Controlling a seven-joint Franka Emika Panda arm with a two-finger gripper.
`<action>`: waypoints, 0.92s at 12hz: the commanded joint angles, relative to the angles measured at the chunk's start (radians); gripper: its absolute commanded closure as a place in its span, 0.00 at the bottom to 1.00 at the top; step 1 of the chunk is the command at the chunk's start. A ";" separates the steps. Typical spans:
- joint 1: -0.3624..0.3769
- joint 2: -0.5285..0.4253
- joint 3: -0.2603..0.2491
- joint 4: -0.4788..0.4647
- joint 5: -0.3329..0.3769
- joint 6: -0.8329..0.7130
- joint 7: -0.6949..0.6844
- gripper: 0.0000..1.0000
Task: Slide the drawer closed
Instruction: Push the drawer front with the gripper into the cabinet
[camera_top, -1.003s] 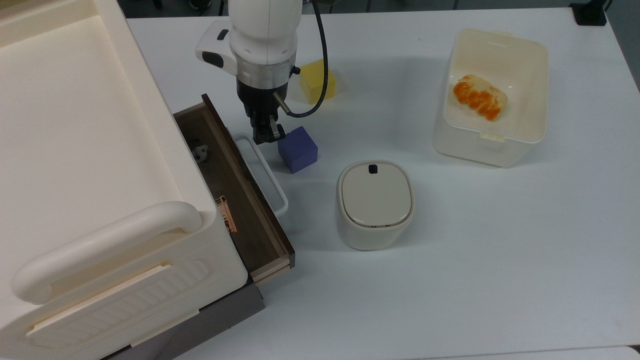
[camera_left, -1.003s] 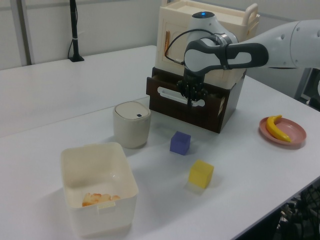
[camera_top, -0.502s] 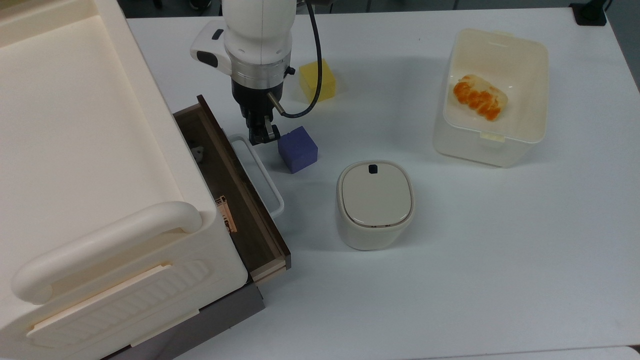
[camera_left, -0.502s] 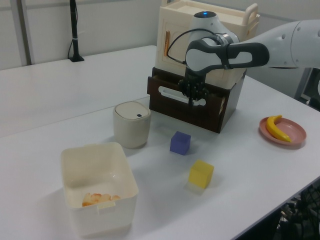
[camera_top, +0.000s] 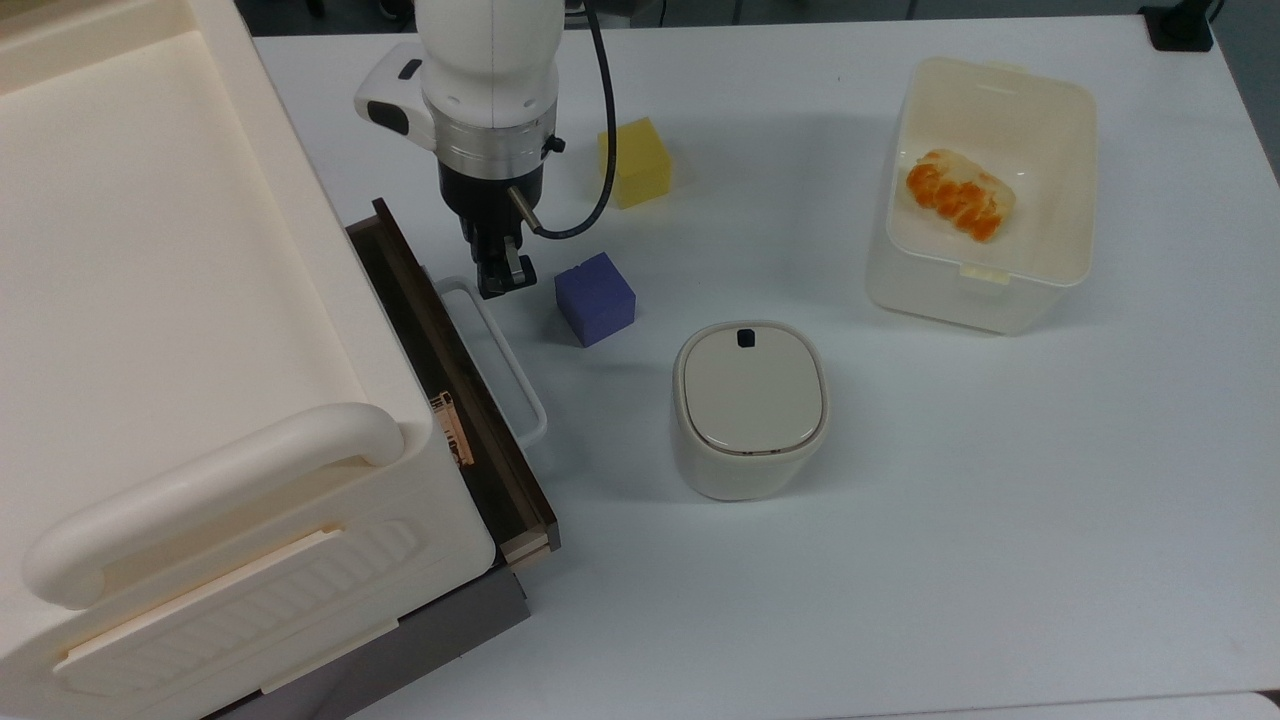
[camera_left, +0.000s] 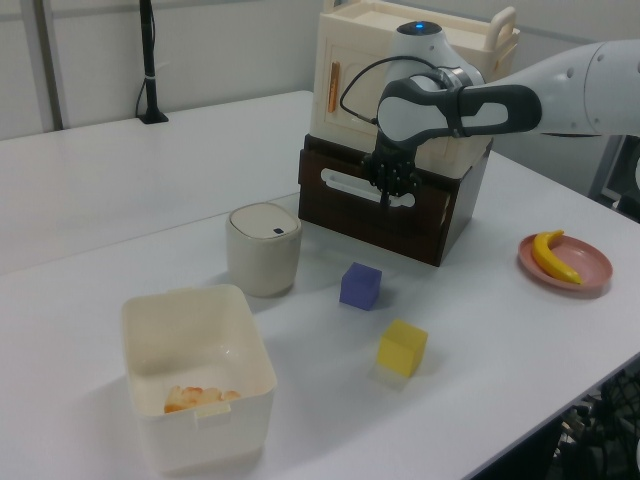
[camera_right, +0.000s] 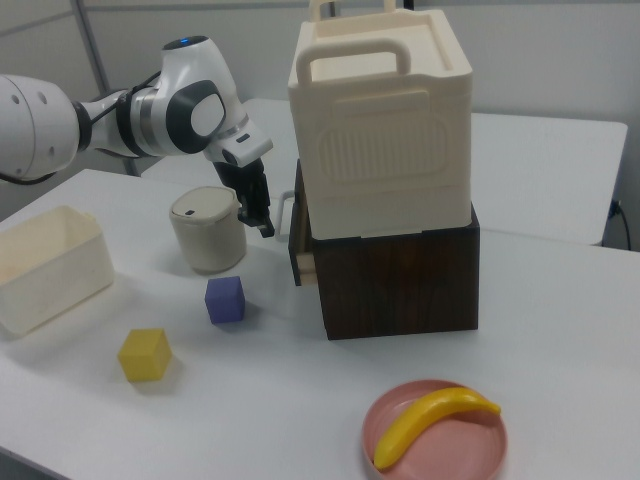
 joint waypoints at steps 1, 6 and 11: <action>-0.013 -0.003 -0.012 -0.009 -0.004 0.031 0.016 1.00; -0.025 0.000 -0.014 -0.009 -0.005 0.064 0.016 1.00; -0.029 0.011 -0.026 -0.007 -0.007 0.066 0.014 1.00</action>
